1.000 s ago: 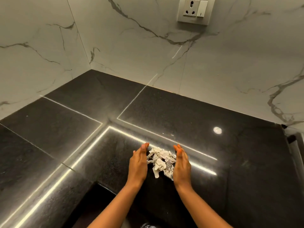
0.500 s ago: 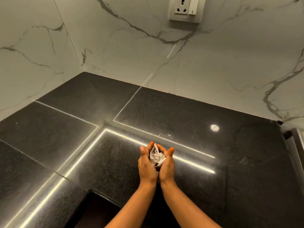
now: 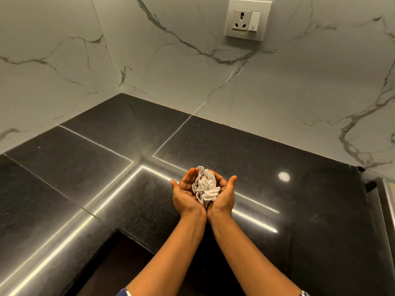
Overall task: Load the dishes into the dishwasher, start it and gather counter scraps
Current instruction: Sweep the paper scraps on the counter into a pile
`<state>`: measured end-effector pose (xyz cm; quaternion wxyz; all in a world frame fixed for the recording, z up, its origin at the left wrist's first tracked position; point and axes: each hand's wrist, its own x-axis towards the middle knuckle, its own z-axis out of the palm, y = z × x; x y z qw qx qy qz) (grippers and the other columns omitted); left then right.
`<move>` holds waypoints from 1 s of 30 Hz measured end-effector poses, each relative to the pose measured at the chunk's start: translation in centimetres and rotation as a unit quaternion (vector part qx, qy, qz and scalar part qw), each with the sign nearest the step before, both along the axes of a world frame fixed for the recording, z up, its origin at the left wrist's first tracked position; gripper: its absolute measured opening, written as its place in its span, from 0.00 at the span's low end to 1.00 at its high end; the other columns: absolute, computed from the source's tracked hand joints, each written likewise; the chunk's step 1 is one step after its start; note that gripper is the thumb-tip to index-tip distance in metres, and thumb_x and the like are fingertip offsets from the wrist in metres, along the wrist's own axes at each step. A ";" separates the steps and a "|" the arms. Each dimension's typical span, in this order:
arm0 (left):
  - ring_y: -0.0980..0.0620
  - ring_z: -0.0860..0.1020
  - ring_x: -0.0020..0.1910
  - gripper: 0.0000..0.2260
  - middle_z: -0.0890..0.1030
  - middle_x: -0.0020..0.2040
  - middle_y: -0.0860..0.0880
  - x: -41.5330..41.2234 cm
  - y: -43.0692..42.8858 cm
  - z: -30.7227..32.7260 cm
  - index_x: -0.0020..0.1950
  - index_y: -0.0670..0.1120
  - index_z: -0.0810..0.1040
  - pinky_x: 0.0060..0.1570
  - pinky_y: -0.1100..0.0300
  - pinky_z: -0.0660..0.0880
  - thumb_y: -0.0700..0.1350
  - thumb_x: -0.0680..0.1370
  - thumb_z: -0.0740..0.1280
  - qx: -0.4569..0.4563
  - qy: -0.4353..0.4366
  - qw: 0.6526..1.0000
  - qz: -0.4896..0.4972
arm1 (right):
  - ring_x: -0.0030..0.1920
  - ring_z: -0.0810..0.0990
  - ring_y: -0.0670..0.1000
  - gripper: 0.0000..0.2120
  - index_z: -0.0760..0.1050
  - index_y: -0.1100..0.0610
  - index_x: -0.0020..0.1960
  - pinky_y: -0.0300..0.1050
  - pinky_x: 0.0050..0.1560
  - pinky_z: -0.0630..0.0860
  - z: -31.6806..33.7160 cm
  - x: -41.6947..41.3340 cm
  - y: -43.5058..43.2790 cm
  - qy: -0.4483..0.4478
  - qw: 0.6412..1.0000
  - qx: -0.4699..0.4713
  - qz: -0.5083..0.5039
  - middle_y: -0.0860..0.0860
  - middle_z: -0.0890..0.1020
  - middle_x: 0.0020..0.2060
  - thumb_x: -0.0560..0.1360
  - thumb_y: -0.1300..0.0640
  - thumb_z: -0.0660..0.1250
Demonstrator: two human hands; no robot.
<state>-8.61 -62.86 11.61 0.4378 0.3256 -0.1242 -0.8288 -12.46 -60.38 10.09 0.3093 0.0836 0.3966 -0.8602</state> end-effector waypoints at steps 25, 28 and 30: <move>0.47 0.84 0.41 0.30 0.85 0.41 0.43 26.1 10.3 -3.7 0.34 0.43 0.85 0.50 0.52 0.78 0.54 0.82 0.50 0.053 -0.027 0.908 0.416 | 0.42 0.83 0.59 0.29 0.80 0.62 0.40 0.52 0.48 0.77 -1.9 25.2 7.4 -0.090 0.916 0.017 0.391 0.61 0.84 0.40 0.81 0.45 0.50; 0.43 0.84 0.43 0.29 0.85 0.44 0.41 30.8 13.4 -9.2 0.37 0.43 0.85 0.55 0.48 0.74 0.55 0.82 0.50 0.121 -0.043 0.880 0.457 | 0.42 0.83 0.60 0.28 0.79 0.64 0.43 0.51 0.45 0.79 -7.6 29.7 10.0 -0.141 0.881 0.082 0.443 0.63 0.84 0.42 0.80 0.44 0.50; 0.41 0.82 0.47 0.26 0.85 0.44 0.40 33.2 15.9 -13.7 0.43 0.41 0.82 0.60 0.44 0.72 0.55 0.82 0.50 0.180 -0.057 0.853 0.487 | 0.38 0.84 0.59 0.31 0.81 0.64 0.37 0.48 0.38 0.80 -12.1 32.2 12.1 -0.189 0.857 0.127 0.463 0.63 0.84 0.39 0.81 0.45 0.50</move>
